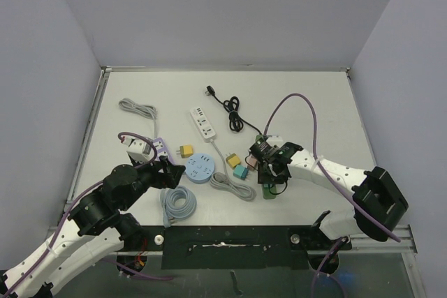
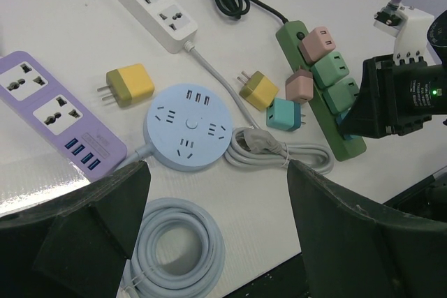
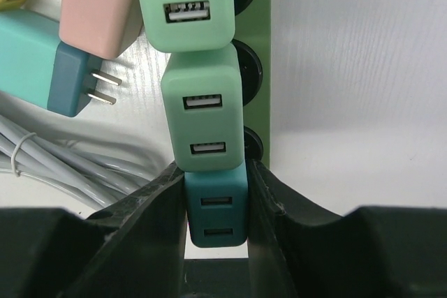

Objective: Insert the plug

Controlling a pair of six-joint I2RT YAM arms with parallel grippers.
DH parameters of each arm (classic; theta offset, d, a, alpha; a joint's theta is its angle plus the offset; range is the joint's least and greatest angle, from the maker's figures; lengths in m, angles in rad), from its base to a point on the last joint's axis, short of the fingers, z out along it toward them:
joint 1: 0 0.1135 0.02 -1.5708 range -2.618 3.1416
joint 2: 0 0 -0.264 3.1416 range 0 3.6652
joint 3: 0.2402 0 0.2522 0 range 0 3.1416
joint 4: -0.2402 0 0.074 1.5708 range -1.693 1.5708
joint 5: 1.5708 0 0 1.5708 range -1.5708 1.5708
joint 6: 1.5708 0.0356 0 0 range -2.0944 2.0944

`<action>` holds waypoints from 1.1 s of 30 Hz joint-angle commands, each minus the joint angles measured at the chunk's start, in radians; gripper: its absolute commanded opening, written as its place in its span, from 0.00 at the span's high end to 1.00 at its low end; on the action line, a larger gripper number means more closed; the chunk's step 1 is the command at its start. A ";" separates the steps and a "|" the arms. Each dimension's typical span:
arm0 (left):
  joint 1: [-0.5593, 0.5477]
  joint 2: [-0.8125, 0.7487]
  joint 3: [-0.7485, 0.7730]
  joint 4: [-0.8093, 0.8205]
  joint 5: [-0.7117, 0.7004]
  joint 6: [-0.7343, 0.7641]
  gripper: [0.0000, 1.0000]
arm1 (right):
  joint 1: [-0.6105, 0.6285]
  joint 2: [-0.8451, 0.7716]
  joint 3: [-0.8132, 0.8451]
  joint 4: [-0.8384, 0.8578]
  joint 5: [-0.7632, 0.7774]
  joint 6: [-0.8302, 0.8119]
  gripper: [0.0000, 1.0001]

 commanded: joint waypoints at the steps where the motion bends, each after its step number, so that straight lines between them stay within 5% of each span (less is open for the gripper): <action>1: -0.003 0.005 0.015 0.042 -0.012 0.010 0.22 | -0.026 0.114 -0.103 0.102 0.158 0.058 1.00; 12: -0.002 0.022 0.017 0.040 -0.016 0.010 0.22 | -0.243 -0.058 -0.038 0.077 0.215 -0.131 1.00; 20: -0.001 0.032 0.016 0.043 -0.013 0.009 0.22 | -0.283 -0.078 -0.010 0.078 0.179 -0.176 0.98; 27: -0.002 0.038 0.017 0.043 -0.011 0.007 0.22 | -0.268 -0.148 0.086 0.004 0.144 -0.164 0.42; 33: -0.002 0.061 0.026 0.049 -0.008 0.007 0.22 | -0.238 -0.221 0.208 -0.054 0.153 -0.189 0.30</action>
